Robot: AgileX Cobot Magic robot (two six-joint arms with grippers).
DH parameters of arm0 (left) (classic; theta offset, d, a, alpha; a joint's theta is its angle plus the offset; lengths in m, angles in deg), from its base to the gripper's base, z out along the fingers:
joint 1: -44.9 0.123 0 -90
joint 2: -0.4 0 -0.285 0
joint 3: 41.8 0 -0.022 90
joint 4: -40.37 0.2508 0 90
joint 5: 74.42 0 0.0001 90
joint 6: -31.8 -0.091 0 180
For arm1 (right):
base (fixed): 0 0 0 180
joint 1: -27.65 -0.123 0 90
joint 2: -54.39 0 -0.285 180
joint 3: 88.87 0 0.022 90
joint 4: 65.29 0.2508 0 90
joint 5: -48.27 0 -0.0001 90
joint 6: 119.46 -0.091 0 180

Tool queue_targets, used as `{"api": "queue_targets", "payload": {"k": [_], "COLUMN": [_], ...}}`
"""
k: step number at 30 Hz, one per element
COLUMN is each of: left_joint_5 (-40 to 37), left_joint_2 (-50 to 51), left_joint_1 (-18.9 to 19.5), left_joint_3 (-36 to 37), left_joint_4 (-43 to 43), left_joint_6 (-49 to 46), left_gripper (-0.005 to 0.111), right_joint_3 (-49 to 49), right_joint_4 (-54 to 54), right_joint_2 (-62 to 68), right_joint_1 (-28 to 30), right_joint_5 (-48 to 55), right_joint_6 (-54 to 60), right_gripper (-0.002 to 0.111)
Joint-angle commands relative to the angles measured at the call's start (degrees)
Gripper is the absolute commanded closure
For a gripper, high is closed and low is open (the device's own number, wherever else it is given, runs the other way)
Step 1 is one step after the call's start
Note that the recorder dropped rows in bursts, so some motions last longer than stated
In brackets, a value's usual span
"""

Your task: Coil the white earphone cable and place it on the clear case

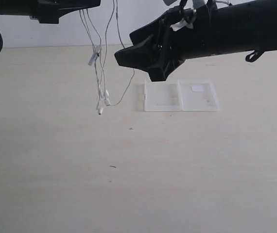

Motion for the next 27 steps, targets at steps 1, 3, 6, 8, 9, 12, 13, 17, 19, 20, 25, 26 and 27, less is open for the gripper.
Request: {"api": "queue_targets", "payload": {"k": [1, 3, 6, 8, 9, 12, 13, 17, 19, 20, 25, 26, 27], "left_joint_5": [1.83, 2.99, 4.18, 5.11, 5.56, 6.93, 7.31, 8.74, 9.66, 10.1, 12.17, 12.42, 12.69], "left_joint_2": [-0.45, -0.45, -0.45, -0.45, -0.45, -0.45, -0.45, -0.45, -0.45, -0.45, -0.45, -0.45, -0.45], "left_joint_1": [0.11, 0.11, 0.11, 0.11, 0.11, 0.11, 0.11, 0.11, 0.11, 0.11, 0.11, 0.11, 0.11], "left_joint_3": [-0.11, -0.11, -0.11, -0.11, -0.11, -0.11, -0.11, -0.11, -0.11, -0.11, -0.11, -0.11, -0.11], "left_joint_4": [-0.8, -0.8, -0.8, -0.8, -0.88, -1.36, -1.64, -2.13, -2.25, -2.25, -2.92, -3.19, -3.16], "left_joint_6": [0.07, 0.07, 0.07, 0.07, 0.07, 0.07, 0.07, 0.07, 0.07, 0.07, 0.07, -0.05, -0.05], "left_gripper": [0.107, 0.107, 0.107, 0.107, 0.107, 0.107, 0.107, 0.107, 0.107, 0.107, 0.107, 0.107, 0.107], "right_joint_3": [-0.07, 0.06, 0.15, 0.15, 0.15, 0.15, 0.15, 0.15, 0.15, 0.15, 0.15, 0.15, 0.15], "right_joint_4": [5.76, 6.87, 7.6, 7.6, 7.6, 7.6, 7.6, 7.6, 7.6, 7.6, 7.6, 7.6, 7.6], "right_joint_2": [3.02, 3.95, 4.82, 5.18, 5.29, 5.42, 5.42, 5.42, 5.42, 5.42, 6.44, 6.87, 7.17], "right_joint_1": [0.19, 0.19, 0.19, 0.19, 0.19, 0.19, 0.19, 0.19, 0.19, 0.19, 0.19, 0.19, 0.19], "right_joint_5": [5.56, 5.26, 4.69, 4.69, 4.8, 5.16, 5.57, 8.99, 9.96, 9.95, 12.66, 13.44, 14.25], "right_joint_6": [6.91, 7.51, 7.51, 7.51, 7.51, 7.51, 7.51, 7.51, 7.51, 7.51, 7.51, 7.51, 7.51], "right_gripper": [0.04, 0.034, 0.031, 0.031, 0.031, 0.031, 0.031, 0.031, 0.031, 0.031, 0.031, 0.031, 0.031]}}
